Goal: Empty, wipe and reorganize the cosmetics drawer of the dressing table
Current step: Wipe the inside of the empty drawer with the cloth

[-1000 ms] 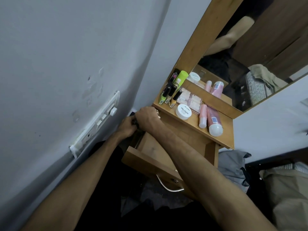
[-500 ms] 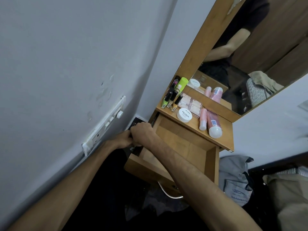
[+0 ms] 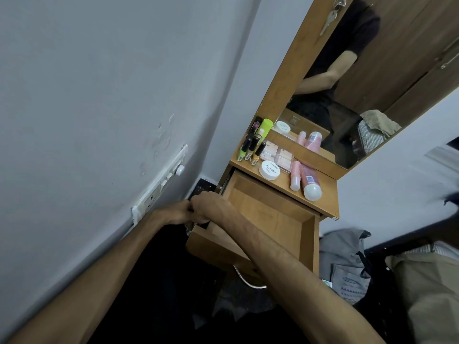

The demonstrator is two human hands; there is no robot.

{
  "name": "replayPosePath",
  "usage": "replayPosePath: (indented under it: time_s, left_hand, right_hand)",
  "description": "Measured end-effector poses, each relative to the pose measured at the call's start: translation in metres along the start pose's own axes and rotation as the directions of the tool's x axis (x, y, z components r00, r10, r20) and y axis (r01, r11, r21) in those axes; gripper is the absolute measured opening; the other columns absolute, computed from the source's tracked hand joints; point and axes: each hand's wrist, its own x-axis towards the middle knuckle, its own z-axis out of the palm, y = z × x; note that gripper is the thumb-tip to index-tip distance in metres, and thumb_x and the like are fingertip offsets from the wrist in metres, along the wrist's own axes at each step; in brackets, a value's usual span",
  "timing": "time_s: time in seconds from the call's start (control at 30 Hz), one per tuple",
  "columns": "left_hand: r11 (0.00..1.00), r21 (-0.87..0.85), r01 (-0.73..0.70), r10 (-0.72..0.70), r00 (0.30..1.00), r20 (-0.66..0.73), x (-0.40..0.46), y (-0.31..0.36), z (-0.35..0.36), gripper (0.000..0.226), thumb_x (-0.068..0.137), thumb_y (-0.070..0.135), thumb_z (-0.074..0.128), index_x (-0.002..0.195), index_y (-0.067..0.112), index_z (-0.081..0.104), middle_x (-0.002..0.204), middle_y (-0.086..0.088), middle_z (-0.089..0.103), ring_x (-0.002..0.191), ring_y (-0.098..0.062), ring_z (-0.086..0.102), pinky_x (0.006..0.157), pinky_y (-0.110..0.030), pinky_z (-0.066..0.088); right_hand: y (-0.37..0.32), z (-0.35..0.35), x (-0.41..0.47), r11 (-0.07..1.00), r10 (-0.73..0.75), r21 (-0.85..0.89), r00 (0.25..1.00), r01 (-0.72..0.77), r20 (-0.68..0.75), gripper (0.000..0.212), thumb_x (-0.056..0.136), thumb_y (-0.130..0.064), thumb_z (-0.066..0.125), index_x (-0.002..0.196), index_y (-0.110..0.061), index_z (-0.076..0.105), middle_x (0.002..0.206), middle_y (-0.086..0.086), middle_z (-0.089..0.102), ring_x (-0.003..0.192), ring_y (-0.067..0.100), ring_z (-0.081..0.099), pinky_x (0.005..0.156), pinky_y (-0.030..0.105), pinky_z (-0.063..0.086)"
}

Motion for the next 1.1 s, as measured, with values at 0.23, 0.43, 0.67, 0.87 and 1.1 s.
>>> replayPosePath:
  time_s: [0.23,0.43,0.67,0.87,1.1]
  left_hand:
    - [0.999,0.021,0.046,-0.047,0.999,0.020,-0.014,0.003,0.001,0.017,0.085,0.014,0.074,0.101,0.009,0.077,0.097,-0.006,0.076,0.101,-0.027,0.070,0.098,-0.045,0.053]
    - [1.000,-0.006,0.014,-0.014,1.000,0.027,-0.032,0.009,0.000,0.025,0.091,0.020,0.066,0.108,0.004,0.076,0.103,-0.008,0.077,0.101,-0.023,0.069,0.100,-0.041,0.052]
    - [0.999,-0.025,0.047,-0.048,0.998,-0.046,-0.046,0.016,0.004,0.032,0.093,0.028,0.058,0.109,0.004,0.074,0.101,-0.006,0.076,0.098,-0.020,0.069,0.097,-0.038,0.052]
    - [0.952,-0.307,-0.012,-0.092,0.942,-0.322,-0.070,0.039,0.014,0.030,0.100,0.013,0.048,0.076,0.015,0.065,0.065,0.004,0.066,0.059,-0.007,0.062,0.058,-0.021,0.044]
    - [0.551,-0.739,-0.387,-0.195,0.801,-0.565,-0.067,0.064,0.011,0.021,0.102,0.011,0.047,0.106,0.019,0.066,0.100,0.001,0.071,0.092,-0.018,0.068,0.075,-0.028,0.054]
  right_hand:
    - [-0.003,0.003,-0.003,0.999,-0.013,0.033,1.000,0.012,0.028,0.019,0.100,-0.020,0.059,0.114,-0.013,0.070,0.074,-0.004,0.053,0.081,0.019,0.061,0.076,0.034,0.048]
    - [-0.009,-0.002,-0.007,0.996,0.020,0.085,0.998,-0.024,0.051,0.021,0.099,-0.024,0.059,0.110,-0.010,0.071,0.094,0.005,0.067,0.084,0.022,0.063,0.078,0.035,0.050]
    - [-0.010,-0.002,-0.013,0.994,0.015,0.111,1.000,-0.017,0.016,0.023,0.097,-0.023,0.058,0.105,-0.008,0.073,0.087,0.004,0.069,0.081,0.022,0.067,0.074,0.033,0.050]
    - [0.007,-0.018,-0.022,0.957,0.075,0.284,0.994,-0.051,-0.076,0.032,0.097,-0.032,0.050,0.103,-0.012,0.074,0.096,0.006,0.075,0.088,0.024,0.071,0.075,0.033,0.054]
    - [0.029,-0.042,-0.053,0.839,0.297,0.543,0.810,0.032,-0.506,0.031,0.086,-0.015,0.061,0.111,-0.027,0.073,0.102,-0.002,0.076,0.085,0.015,0.067,0.080,0.034,0.059]
